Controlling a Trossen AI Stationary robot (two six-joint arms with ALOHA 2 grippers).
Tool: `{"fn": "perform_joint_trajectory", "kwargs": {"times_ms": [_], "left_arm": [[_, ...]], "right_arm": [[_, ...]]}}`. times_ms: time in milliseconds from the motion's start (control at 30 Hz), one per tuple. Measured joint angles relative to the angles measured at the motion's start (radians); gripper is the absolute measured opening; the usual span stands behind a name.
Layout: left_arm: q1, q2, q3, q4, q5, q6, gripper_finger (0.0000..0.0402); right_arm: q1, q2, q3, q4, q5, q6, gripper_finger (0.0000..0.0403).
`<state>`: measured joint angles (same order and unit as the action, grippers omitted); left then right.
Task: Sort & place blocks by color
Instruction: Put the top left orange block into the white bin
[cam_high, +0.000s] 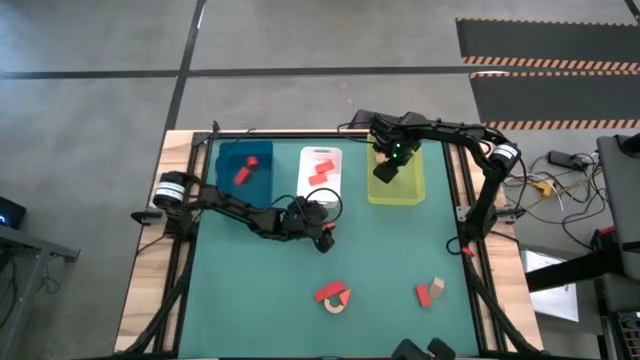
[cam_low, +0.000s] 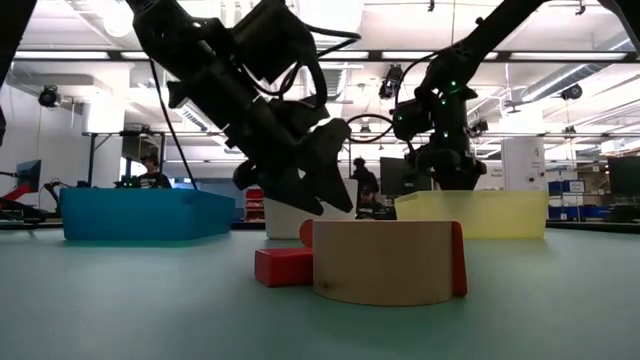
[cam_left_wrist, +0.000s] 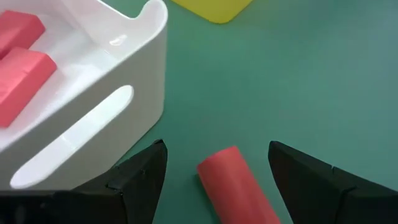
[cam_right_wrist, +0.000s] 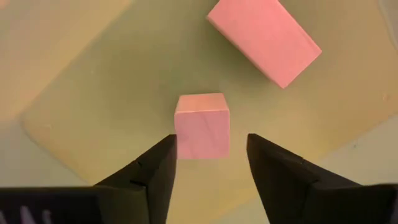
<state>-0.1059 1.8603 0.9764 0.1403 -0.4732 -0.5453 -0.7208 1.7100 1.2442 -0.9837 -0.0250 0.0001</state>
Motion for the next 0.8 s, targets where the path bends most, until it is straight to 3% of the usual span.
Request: {"fn": "perform_joint_trajectory", "kwargs": {"times_ms": [267, 800], "left_arm": [[-0.006, 0.003, -0.004, -0.030, 0.000, 0.001, 0.0264], [-0.032, 0.014, -0.026, -0.025, 0.050, 0.001, 0.0261]], "right_arm": [[0.000, -0.001, 0.003, -0.004, 0.000, 0.007, 0.0219], [0.000, -0.001, 0.027, -0.004, 0.000, 0.007, 0.0221]]}}
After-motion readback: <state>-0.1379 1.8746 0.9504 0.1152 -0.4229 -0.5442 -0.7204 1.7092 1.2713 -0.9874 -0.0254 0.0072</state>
